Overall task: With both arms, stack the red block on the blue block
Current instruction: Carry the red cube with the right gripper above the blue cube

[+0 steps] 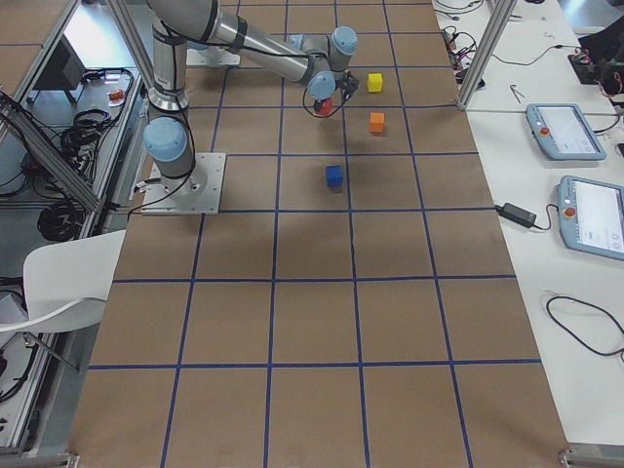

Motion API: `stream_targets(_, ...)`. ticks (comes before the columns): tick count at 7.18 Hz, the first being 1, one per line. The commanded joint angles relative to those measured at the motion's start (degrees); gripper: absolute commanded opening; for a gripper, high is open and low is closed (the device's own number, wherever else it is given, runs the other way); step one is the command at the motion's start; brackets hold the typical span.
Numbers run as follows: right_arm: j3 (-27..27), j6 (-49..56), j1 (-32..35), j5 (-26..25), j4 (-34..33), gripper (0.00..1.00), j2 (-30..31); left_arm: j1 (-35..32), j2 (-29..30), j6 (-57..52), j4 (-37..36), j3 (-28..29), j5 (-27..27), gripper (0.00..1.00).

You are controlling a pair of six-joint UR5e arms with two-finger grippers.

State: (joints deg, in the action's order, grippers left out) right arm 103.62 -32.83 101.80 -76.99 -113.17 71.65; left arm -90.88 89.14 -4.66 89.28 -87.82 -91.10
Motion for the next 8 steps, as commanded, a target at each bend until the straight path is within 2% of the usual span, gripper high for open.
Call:
stream_targets(1, -9.5, 10.5, -2.0, -8.3, 10.4, 0.00, 1.1, 0.0, 0.0, 0.0, -0.2, -0.1, 0.0, 1.00)
stream_targets(3, -13.1, 22.3, -9.1, -9.9, 16.2, 0.00, 2.2, 0.0, 0.1, 0.1, -0.2, 0.0, 0.0, 1.00)
stream_targets(6, -9.6, 41.4, -20.2, -10.2, 17.6, 0.00, 3.4, 0.0, 0.0, 0.1, -0.8, 0.0, 0.0, 1.00)
stream_targets(7, -7.3, 43.4, -21.5, -10.4, 17.2, 0.00, 3.4, 0.0, 0.1, 0.1, -0.8, 0.0, 0.0, 1.00)
stream_targets(8, -4.8, 45.7, -21.7, -13.6, 16.8, 0.00, 3.7, 0.0, 0.2, 0.3, -0.9, 0.1, 0.2, 1.00)
